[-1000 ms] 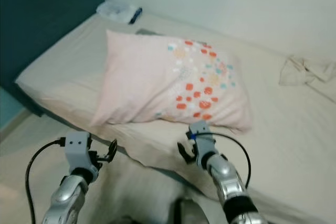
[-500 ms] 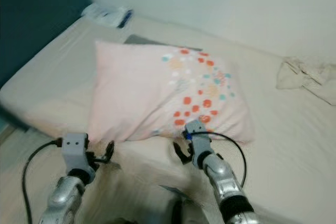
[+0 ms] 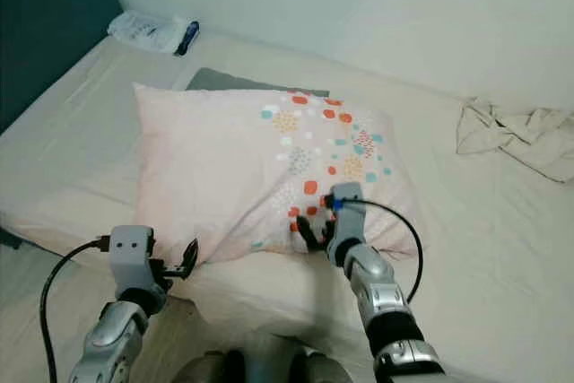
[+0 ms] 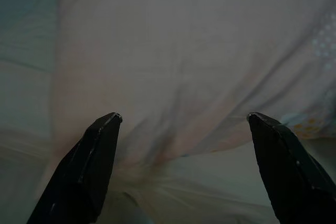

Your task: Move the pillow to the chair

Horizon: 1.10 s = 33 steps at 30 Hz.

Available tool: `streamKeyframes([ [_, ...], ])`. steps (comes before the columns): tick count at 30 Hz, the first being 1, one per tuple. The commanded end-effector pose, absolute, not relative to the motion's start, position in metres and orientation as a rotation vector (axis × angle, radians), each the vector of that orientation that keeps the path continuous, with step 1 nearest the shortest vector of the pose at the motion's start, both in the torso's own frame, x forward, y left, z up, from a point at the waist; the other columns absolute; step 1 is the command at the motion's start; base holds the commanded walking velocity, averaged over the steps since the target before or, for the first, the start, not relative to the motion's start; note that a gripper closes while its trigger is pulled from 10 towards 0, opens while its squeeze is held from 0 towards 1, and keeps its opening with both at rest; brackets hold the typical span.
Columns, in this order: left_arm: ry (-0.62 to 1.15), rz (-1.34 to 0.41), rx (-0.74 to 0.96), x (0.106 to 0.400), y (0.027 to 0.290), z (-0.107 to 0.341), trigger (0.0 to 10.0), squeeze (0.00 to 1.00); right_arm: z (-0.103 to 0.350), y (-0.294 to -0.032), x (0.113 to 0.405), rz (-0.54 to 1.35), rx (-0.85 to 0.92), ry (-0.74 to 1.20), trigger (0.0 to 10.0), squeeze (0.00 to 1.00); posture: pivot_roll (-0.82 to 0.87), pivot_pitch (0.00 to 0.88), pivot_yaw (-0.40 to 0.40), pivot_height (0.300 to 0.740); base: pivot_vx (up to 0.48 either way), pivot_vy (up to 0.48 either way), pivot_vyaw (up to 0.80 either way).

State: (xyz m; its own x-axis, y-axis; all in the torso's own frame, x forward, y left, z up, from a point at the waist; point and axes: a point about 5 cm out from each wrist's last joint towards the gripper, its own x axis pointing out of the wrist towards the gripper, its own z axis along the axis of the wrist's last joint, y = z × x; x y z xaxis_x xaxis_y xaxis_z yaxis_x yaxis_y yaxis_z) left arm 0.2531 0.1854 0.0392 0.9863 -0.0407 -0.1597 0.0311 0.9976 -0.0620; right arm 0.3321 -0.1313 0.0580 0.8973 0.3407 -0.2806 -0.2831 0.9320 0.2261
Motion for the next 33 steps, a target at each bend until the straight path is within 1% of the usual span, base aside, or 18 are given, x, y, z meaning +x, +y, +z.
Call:
streamKeyframes([
  [1,0.184,-0.016,-0.025,0.250,0.190,0.034,10.0,0.00,0.048,-0.131,0.328,0.295,0.253,0.381,10.0,0.00,-0.09,0.227,-0.061,0.721,0.000,0.000,0.00],
  [6,0.188,0.041,0.005,0.252,0.196,0.034,10.0,0.00,0.050,-0.127,0.333,0.307,0.274,0.414,10.0,0.00,-0.09,0.231,-0.062,0.721,0.000,0.000,0.00],
  [9,0.191,0.064,0.018,0.251,0.199,0.034,10.0,0.00,0.048,-0.128,0.334,0.296,0.279,0.437,10.0,0.00,-0.09,0.233,-0.063,0.706,0.000,0.000,0.00],
  [20,0.175,0.112,0.050,0.251,0.206,0.037,10.0,0.00,0.058,-0.127,0.342,0.295,0.427,0.406,10.0,0.00,-0.09,0.246,-0.055,0.641,0.000,0.000,0.00],
  [22,0.174,0.112,0.052,0.251,0.207,0.037,10.0,0.00,0.058,-0.126,0.343,0.298,0.436,0.406,10.0,0.00,-0.08,0.248,-0.054,0.636,0.000,0.000,0.00],
  [25,0.162,0.104,0.080,0.253,0.208,0.040,10.0,0.00,0.053,-0.123,0.342,0.269,0.469,0.453,10.0,0.00,-0.08,0.253,-0.049,0.616,0.000,0.000,0.00],
  [29,0.157,0.108,0.097,0.254,0.210,0.042,10.0,0.00,0.052,-0.123,0.343,0.242,0.489,0.464,10.0,0.00,-0.08,0.254,-0.049,0.601,0.000,0.000,0.00],
  [31,0.155,0.117,0.106,0.252,0.215,0.043,10.0,0.00,0.057,-0.126,0.347,0.208,0.525,0.434,10.0,0.00,-0.07,0.260,-0.048,0.591,0.000,0.000,0.00],
  [33,0.157,0.125,0.112,0.250,0.218,0.042,10.0,0.00,0.065,-0.132,0.351,0.177,0.581,0.361,10.0,0.00,-0.06,0.266,-0.046,0.591,0.000,0.000,0.00],
])
